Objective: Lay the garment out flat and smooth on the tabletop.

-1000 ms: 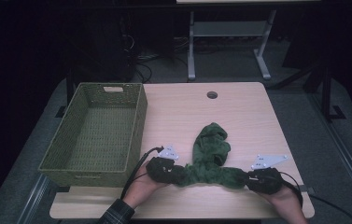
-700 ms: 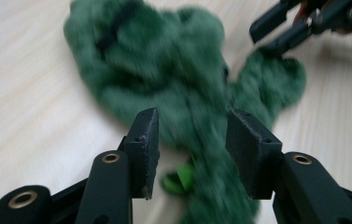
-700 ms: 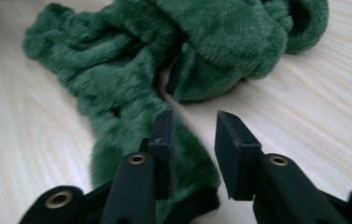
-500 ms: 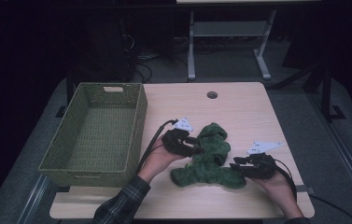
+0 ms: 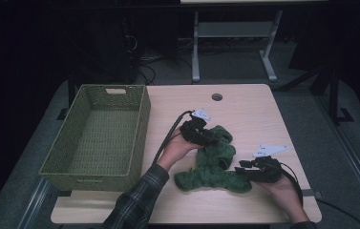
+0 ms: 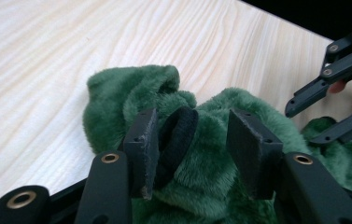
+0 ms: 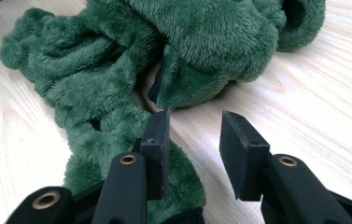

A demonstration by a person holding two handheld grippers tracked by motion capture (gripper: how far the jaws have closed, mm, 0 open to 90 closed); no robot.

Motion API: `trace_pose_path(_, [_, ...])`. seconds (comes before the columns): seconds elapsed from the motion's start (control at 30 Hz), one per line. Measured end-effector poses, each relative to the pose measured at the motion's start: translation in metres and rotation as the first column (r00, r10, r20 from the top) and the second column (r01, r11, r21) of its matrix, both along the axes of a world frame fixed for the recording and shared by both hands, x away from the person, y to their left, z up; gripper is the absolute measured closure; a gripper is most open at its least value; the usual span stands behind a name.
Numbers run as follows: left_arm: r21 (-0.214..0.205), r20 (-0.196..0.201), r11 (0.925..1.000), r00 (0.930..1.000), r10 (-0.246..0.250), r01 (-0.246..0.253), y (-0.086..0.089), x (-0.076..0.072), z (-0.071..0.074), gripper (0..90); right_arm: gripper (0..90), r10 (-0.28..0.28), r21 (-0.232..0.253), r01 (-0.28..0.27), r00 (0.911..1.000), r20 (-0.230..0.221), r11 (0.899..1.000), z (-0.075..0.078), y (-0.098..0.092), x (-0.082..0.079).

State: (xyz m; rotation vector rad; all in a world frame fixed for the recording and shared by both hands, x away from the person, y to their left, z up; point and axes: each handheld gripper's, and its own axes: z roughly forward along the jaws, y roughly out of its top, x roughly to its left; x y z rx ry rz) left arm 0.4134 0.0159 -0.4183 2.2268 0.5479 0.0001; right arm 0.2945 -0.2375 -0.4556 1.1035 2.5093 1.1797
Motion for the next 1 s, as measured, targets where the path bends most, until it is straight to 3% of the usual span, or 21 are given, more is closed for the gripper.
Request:
trace_pose_path(0.13, [0.038,-0.017,0.9992,0.9998,-0.009,0.010,-0.005,0.000,-0.009,53.3,62.2,0.013,-0.008,-0.013,0.9999,0.005,1.000,-0.001,0.000,0.000])
trace_pose_path(0.23, [0.076,-0.009,0.9969,0.9997,-0.021,0.021,-0.002,-0.003,-0.013,63.4,61.7,0.013,-0.006,-0.013,0.9999,0.005,1.000,-0.001,0.001,0.000])
trace_pose_path(0.33, [0.080,-0.021,0.9967,0.9997,-0.014,0.016,0.004,-0.006,-0.015,76.4,61.1,0.016,-0.010,-0.016,0.9999,0.004,1.000,-0.002,0.001,0.000])
trace_pose_path(0.43, [0.052,-0.035,0.9986,0.9994,-0.001,0.003,0.013,-0.010,-0.014,82.2,60.6,0.011,-0.008,-0.011,0.9999,-0.002,1.000,-0.001,0.003,0.000])
trace_pose_path(0.57, [0.003,-0.020,0.9995,0.9993,0.031,-0.031,0.025,-0.017,-0.005,83.1,60.6,0.014,0.003,-0.014,0.9999,-0.001,1.000,-0.001,0.005,0.001])
trace_pose_path(0.8, [-0.076,0.003,0.9946,0.9975,0.071,-0.070,0.044,-0.025,0.012,83.3,60.1,0.014,0.018,-0.013,0.9997,-0.019,1.000,-0.001,0.016,0.005])
trace_pose_path(1.0, [-0.086,0.004,0.9935,0.9972,0.075,-0.074,0.052,-0.027,0.016,83.3,59.9,-0.002,0.000,0.002,0.9996,-0.029,1.000,-0.005,0.028,0.017])
